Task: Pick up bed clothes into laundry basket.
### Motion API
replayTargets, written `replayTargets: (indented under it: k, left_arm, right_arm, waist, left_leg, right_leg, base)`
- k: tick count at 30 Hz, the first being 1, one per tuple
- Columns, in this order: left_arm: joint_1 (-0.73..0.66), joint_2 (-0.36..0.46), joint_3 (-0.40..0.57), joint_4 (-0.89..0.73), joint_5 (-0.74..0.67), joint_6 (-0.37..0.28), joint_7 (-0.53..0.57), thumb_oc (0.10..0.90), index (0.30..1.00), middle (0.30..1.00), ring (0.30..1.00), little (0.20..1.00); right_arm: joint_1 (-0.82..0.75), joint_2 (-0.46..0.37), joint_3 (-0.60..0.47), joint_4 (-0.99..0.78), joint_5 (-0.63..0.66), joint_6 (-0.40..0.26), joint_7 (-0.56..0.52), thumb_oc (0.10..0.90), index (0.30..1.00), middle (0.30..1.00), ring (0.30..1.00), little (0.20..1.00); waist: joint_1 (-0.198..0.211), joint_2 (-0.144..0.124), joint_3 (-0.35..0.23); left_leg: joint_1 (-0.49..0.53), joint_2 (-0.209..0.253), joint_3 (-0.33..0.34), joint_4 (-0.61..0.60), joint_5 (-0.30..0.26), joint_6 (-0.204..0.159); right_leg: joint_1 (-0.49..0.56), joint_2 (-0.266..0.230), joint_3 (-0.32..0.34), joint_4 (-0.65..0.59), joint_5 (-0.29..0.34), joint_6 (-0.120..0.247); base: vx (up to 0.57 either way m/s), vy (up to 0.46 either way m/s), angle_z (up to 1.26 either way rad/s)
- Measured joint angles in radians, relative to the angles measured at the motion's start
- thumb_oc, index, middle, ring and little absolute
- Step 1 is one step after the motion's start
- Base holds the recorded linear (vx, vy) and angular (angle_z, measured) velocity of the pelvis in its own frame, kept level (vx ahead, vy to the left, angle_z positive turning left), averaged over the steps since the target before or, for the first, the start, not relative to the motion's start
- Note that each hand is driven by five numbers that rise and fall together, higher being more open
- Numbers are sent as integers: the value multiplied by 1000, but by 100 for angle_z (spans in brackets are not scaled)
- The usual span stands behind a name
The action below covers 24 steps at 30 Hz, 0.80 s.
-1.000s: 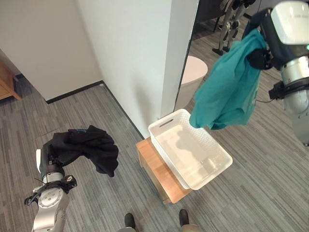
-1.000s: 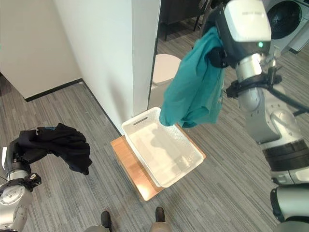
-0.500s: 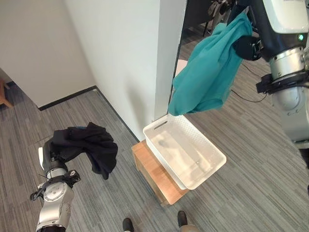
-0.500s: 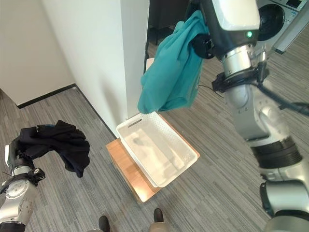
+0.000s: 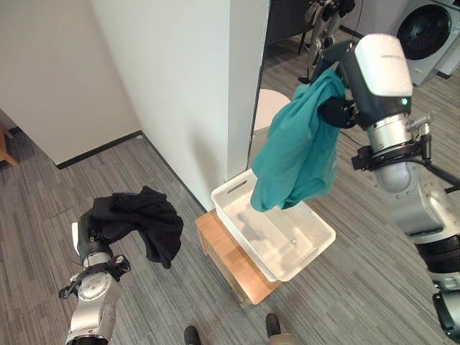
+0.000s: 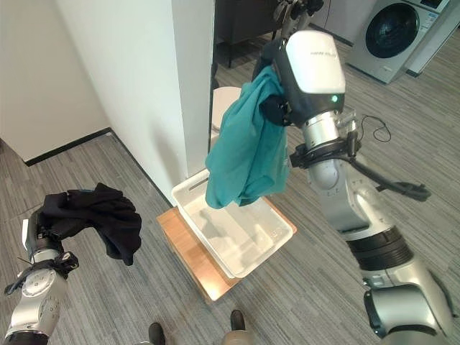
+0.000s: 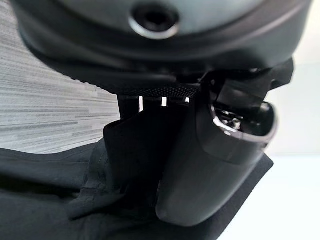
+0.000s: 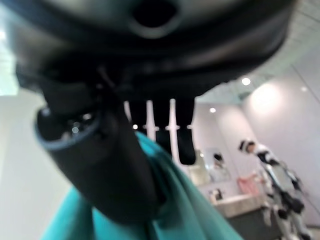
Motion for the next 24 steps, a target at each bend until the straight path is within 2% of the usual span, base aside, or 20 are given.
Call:
replayTargets:
  k: [6,7,8,10,14,18,24]
  left_arm:
    - [7,-30,-24,-4,1,2,8,400,300,300,300,300]
    - [10,-42,-30,-4,2,3,8,400,300,300,300,300]
    - [12,-50,-31,-4,2,6,8,400,300,300,300,300]
    - [16,-65,-43,-4,3,9,10,400,300,300,300,300]
    - [16,-77,-120,-2,4,19,6,400,300,300,300,300]
    - [-4,-81,-139,45,3,20,8,400,300,300,300,300]
    - [-15,-79,-138,68,1,20,10,400,300,300,300,300]
  right_arm:
    - [209,101,-16,7,-10,3,26,400,300,300,300,300]
    - [265,128,-13,28,-11,3,38,431,347,347,347,347]
    - [287,140,-5,52,-12,4,48,800,900,900,900,900]
    - [316,174,15,136,-12,4,46,800,900,900,900,900]
    - [315,178,98,335,-10,24,65,800,900,900,900,900]
    - [266,176,131,365,-10,32,65,800,900,900,900,900]
    - [93,128,153,364,-8,32,53,800,900,900,900,900]
  waist:
    - [2,13,-6]
    - [7,17,-7]
    - [6,18,-8]
    - [6,24,-11]
    - [20,43,-17]
    - [20,61,-23]
    - [29,63,-24]
  left_leg:
    - [-1,1,-1,0,0,0]
    - [-2,0,-1,0,-1,1]
    - [-2,0,-2,0,-1,1]
    - [-3,0,-2,0,-1,1]
    - [-6,0,-4,0,-1,1]
    - [-8,1,-4,0,0,1]
    - [-11,4,-6,0,0,1]
  right_leg:
    - [0,0,-1,0,0,0]
    - [-1,-1,-2,0,0,0]
    - [0,-1,-2,0,0,0]
    - [-1,-1,-2,0,0,0]
    - [-4,-2,-4,-1,0,0]
    - [-5,0,-4,-4,0,0]
    - [-7,3,-6,-4,0,0]
  base:
    - [5,-17,0]
    - [0,0,0]
    - [14,-43,1]
    - [5,-46,0]
    - [22,-42,2]
    - [15,-42,-1]
    - [2,-11,1]
